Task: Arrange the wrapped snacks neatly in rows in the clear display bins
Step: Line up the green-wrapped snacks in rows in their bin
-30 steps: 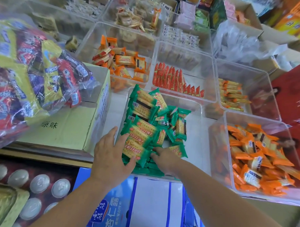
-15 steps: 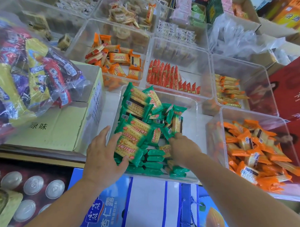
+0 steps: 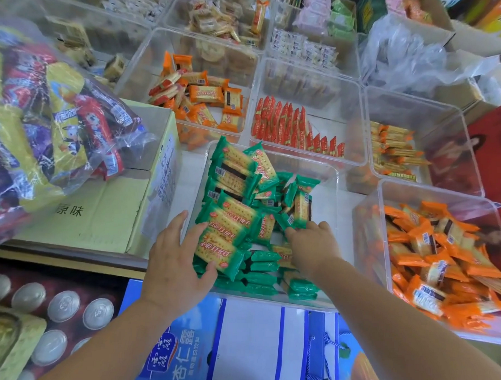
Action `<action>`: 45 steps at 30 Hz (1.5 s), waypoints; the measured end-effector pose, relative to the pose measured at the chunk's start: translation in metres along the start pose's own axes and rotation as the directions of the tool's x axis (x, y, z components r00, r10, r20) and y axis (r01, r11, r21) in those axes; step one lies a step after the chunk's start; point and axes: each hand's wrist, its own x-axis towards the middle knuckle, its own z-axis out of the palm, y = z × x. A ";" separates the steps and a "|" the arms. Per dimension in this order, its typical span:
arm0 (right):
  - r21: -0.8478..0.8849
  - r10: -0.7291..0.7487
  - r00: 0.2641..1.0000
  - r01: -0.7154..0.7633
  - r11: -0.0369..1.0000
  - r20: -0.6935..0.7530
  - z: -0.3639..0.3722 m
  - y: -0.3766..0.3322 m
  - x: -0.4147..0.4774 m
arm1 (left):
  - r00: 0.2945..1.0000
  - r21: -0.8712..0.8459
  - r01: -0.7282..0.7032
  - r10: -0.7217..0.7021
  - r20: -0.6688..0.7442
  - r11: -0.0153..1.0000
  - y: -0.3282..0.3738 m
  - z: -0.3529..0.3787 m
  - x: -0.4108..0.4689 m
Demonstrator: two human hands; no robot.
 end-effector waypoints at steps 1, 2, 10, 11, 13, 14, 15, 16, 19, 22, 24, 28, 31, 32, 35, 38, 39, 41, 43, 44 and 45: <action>0.034 -0.010 1.000 0.010 0.999 -0.009 -0.001 0.001 -0.001 | 1.000 -0.006 0.004 -0.004 0.001 1.000 0.000 0.000 0.000; 0.067 -0.012 1.000 0.013 0.998 -0.025 -0.003 0.002 -0.002 | 1.000 -0.012 0.005 -0.005 -0.001 1.000 0.000 0.000 0.001; 0.530 -0.030 0.997 0.061 0.846 -0.067 -0.023 -0.001 0.004 | 1.000 -0.039 0.019 -0.019 0.007 0.999 0.000 0.000 0.001; 0.551 -0.055 0.998 0.057 0.832 -0.021 -0.024 -0.007 0.007 | 1.000 -0.037 0.023 -0.023 0.008 0.999 0.000 0.000 0.001; 0.599 -0.079 0.994 0.020 0.801 0.072 -0.026 -0.018 0.013 | 1.000 -0.035 0.028 -0.028 0.012 0.999 0.001 -0.001 0.001; 0.629 -0.075 0.991 -0.015 0.777 0.115 -0.026 -0.023 0.015 | 0.999 -0.037 0.029 -0.029 0.013 0.999 0.001 -0.001 0.001; 0.670 -0.066 0.985 -0.059 0.740 0.160 -0.026 -0.027 0.017 | 0.999 -0.042 0.030 -0.029 0.013 0.999 0.001 -0.001 0.001; 0.730 -0.057 0.978 -0.111 0.674 0.201 -0.025 -0.030 0.016 | 0.999 -0.049 0.031 -0.030 0.013 0.998 0.001 -0.001 0.001; 0.885 -0.030 0.925 -0.354 0.302 0.380 -0.017 -0.039 0.007 | 0.998 -0.099 0.064 -0.062 0.021 0.993 0.000 -0.001 0.001; 0.889 -0.026 0.894 -0.442 0.123 0.448 -0.010 -0.044 -0.002 | 0.996 -0.126 0.092 -0.089 0.026 0.988 0.000 0.001 0.001; 0.904 -0.029 0.910 -0.408 0.128 0.415 -0.007 -0.045 -0.003 | 0.994 -0.113 0.104 -0.101 0.032 0.988 0.001 0.001 0.002; 0.901 -0.084 0.956 -0.231 0.366 0.280 -0.001 -0.044 -0.001 | 0.991 -0.060 0.127 -0.124 0.059 0.990 0.006 0.000 0.002; 0.863 -0.133 0.951 -0.187 0.470 0.279 0.000 -0.043 -0.003 | 0.997 0.090 0.073 -0.076 0.020 0.993 0.012 -0.004 0.001; 0.853 -0.146 0.948 -0.179 0.491 0.283 0.000 -0.042 -0.005 | 1.000 0.133 0.016 -0.014 -0.018 0.991 0.014 -0.006 0.001; 0.883 -0.118 0.960 -0.181 0.434 0.255 0.000 -0.035 -0.013 | 0.973 0.195 -0.197 0.216 -0.082 0.961 0.028 -0.007 0.001; 0.924 -0.046 0.951 -0.286 0.254 0.307 -0.004 -0.031 -0.020 | 0.934 0.222 -0.344 0.356 -0.015 0.912 0.045 -0.002 0.008; 0.922 -0.057 0.933 -0.341 0.184 0.356 -0.006 -0.033 -0.021 | 0.931 0.236 -0.360 0.365 0.027 0.902 0.047 0.000 0.011; 0.899 -0.092 0.896 -0.428 0.088 0.435 -0.011 -0.037 -0.021 | 0.943 0.296 -0.331 0.306 0.128 0.896 0.053 0.003 0.016; 0.887 -0.076 0.885 -0.453 0.084 0.459 -0.016 -0.041 -0.019 | 0.958 0.362 -0.271 0.212 0.194 0.892 0.054 0.005 0.019; 0.885 -0.063 0.885 -0.456 0.088 0.462 -0.018 -0.044 -0.019 | 0.963 0.378 -0.245 0.178 0.204 0.893 0.053 0.007 0.018; 0.888 -0.062 0.887 -0.452 0.087 0.458 -0.019 -0.046 -0.018 | 0.967 0.383 -0.221 0.150 0.207 0.897 0.051 0.008 0.019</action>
